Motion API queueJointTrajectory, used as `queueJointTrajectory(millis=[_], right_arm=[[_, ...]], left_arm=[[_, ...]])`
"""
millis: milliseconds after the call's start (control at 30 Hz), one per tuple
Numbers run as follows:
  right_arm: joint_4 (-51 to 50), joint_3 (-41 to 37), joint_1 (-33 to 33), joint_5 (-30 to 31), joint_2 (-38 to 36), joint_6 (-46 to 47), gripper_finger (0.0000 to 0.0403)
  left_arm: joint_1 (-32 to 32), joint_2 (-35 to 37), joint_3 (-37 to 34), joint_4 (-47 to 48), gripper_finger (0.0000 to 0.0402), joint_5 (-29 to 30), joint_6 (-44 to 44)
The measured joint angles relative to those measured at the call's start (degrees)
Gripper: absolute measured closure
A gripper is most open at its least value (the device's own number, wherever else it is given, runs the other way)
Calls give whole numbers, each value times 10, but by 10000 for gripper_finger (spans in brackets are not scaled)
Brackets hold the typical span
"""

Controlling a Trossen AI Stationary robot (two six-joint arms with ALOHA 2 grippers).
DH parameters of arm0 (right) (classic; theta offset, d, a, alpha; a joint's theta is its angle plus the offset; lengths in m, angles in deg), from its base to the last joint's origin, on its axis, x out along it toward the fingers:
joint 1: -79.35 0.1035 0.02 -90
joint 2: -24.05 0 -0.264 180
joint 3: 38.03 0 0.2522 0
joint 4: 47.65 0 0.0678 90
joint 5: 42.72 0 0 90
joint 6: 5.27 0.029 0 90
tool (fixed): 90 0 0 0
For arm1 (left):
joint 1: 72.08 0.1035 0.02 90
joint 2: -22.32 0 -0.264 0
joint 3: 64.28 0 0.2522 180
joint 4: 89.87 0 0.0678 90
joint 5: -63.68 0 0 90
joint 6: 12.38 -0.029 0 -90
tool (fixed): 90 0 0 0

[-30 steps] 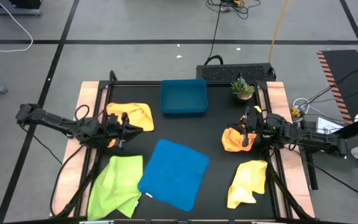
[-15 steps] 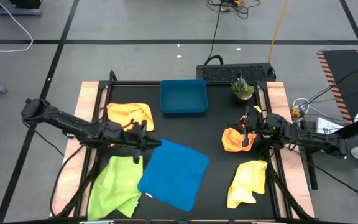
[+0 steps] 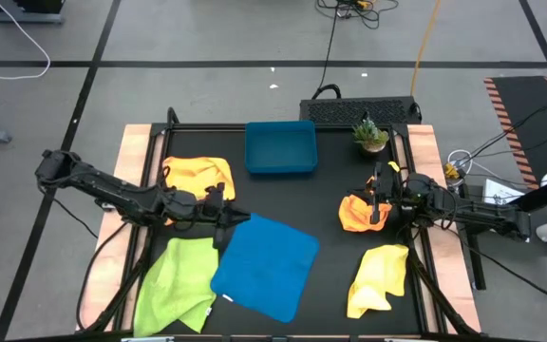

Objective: Fold microfiber towels
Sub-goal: Fold the blue microfiber cloth

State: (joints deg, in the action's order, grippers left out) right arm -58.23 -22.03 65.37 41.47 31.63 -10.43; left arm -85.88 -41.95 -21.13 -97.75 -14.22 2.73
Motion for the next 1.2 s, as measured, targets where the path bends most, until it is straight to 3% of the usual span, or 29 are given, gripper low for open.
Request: queueJointTrajectory(millis=[267,400,900,1033,1200], right_arm=[[0,0,0,0,0,0,403],[0,0,0,0,0,0,403],[0,0,0,0,0,0,403],[0,0,0,0,0,0,403],[0,0,0,0,0,0,403]], left_arm=[[-18,0,0,117,243,52,49],[-28,0,0,157,214,52,83],[-106,-116,43,173,229,57,106],[-125,-148,94,201,229,51,101],[-143,-174,188,302,229,51,103]])
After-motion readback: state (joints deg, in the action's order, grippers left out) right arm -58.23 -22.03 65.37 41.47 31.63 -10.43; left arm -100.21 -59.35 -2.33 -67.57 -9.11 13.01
